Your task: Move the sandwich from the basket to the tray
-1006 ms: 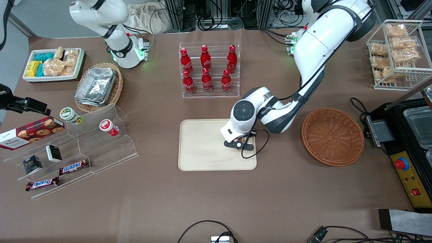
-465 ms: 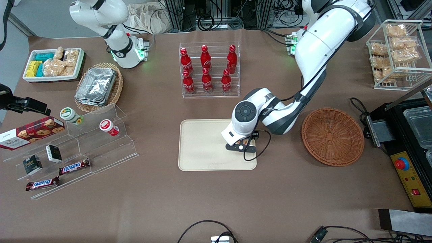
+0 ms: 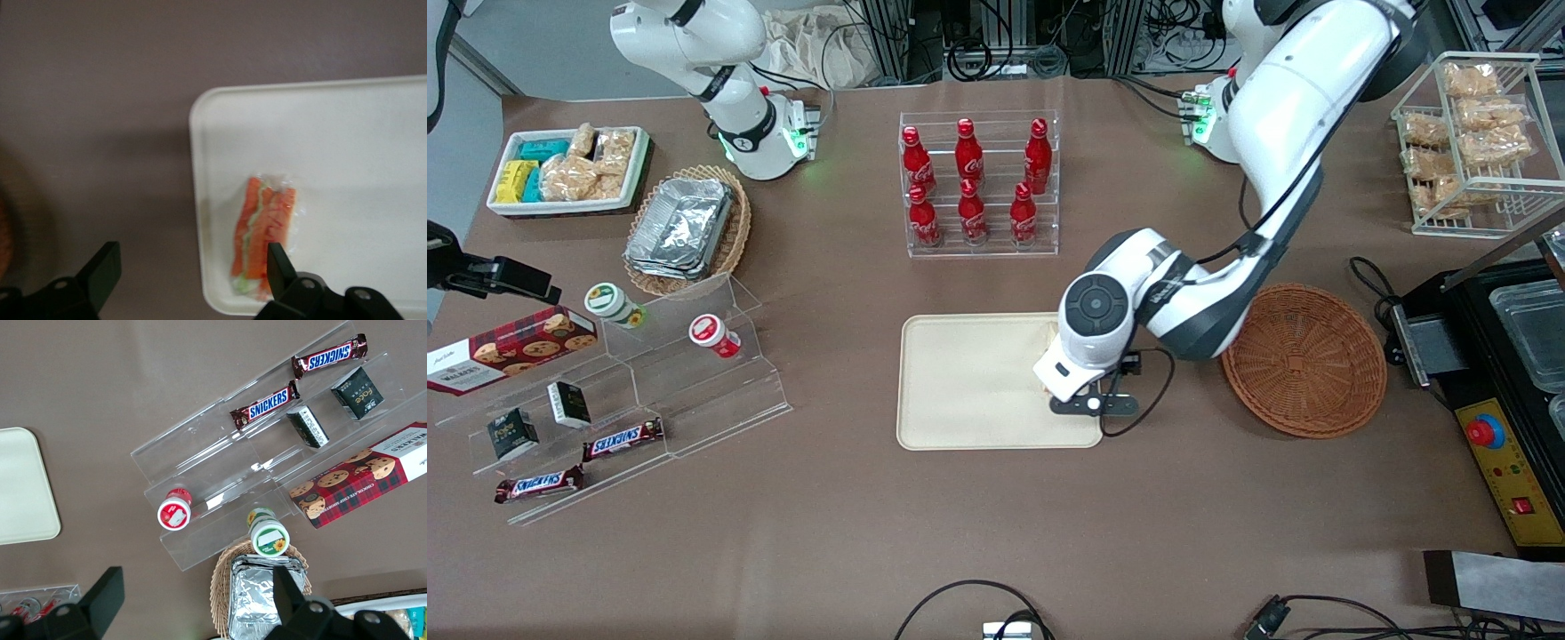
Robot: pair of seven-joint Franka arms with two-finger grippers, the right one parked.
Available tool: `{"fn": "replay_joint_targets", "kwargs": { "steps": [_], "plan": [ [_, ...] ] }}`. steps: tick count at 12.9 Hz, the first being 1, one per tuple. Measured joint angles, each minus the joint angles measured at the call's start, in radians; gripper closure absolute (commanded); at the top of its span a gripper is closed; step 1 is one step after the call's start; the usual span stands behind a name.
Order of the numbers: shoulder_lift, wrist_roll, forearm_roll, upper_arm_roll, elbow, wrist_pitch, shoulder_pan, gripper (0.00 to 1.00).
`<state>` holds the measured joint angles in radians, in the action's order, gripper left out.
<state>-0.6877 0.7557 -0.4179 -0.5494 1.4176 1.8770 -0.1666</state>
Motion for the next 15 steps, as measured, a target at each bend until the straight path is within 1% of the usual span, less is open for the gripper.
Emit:
{"fn": "replay_joint_targets", "kwargs": {
  "steps": [3, 5, 9, 12, 15],
  "plan": [
    [0.11, 0.016, 0.0, 0.0, -0.006, -0.093, 0.043, 0.0],
    [0.17, 0.03, 0.0, 0.0, -0.006, -0.118, 0.072, 0.0],
    [0.22, 0.02, 0.006, 0.001, -0.006, -0.152, 0.141, 0.0],
    [0.256, -0.081, 0.021, 0.001, -0.012, -0.216, 0.207, 0.0],
    [0.28, -0.209, 0.041, 0.002, -0.069, -0.308, 0.279, 0.0]
  ]
}}
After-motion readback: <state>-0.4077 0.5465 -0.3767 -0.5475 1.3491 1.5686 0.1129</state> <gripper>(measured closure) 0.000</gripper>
